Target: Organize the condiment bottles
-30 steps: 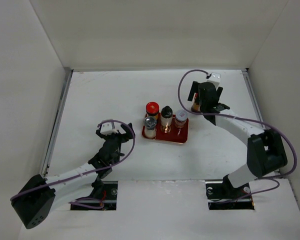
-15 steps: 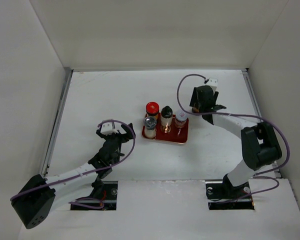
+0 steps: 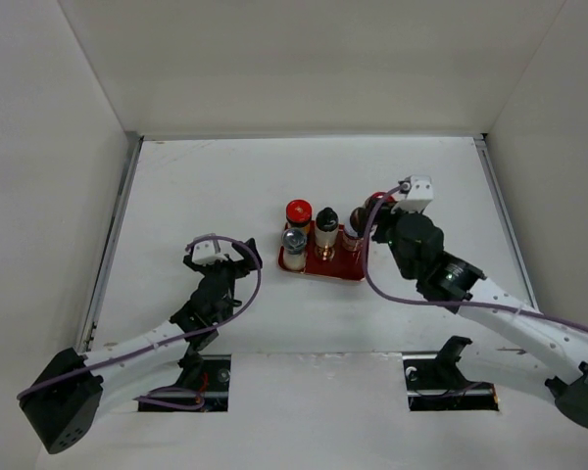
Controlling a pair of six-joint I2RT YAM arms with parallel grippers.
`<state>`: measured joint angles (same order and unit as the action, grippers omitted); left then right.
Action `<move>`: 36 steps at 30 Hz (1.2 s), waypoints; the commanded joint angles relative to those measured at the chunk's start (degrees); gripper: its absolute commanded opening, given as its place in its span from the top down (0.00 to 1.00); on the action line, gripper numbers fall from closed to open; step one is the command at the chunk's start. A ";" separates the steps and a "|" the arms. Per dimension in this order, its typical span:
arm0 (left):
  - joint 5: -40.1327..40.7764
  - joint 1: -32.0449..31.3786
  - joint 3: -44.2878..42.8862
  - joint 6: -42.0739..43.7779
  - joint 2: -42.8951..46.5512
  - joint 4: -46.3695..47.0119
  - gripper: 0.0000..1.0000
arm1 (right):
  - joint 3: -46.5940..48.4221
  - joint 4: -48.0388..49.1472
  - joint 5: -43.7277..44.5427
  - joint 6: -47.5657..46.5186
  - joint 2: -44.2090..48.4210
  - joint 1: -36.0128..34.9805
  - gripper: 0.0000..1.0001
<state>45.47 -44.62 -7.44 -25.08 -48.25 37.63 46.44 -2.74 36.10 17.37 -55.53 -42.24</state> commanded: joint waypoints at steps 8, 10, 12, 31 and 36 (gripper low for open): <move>2.78 0.63 -0.47 -1.46 2.11 1.31 0.00 | -0.90 18.45 1.35 2.23 -11.25 -10.71 0.43; 2.17 0.55 -0.29 -1.81 1.32 1.57 0.00 | -1.35 21.45 0.65 2.23 -13.98 -10.71 0.43; 1.64 0.72 -0.29 -1.99 0.44 2.10 0.00 | -1.35 22.25 0.90 2.41 -16.27 -10.71 0.43; -0.03 0.37 -2.40 -3.31 -2.02 -0.09 0.00 | -4.42 26.22 5.65 3.99 -25.17 -10.63 0.06; -0.30 0.90 -4.60 -4.19 -4.22 -3.87 0.00 | -4.42 19.80 7.14 3.91 -14.72 -12.38 0.00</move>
<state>45.84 -44.25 -8.86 -27.97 -51.51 34.76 40.75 16.51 40.36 20.80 -76.95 -53.30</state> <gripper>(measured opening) 0.997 0.997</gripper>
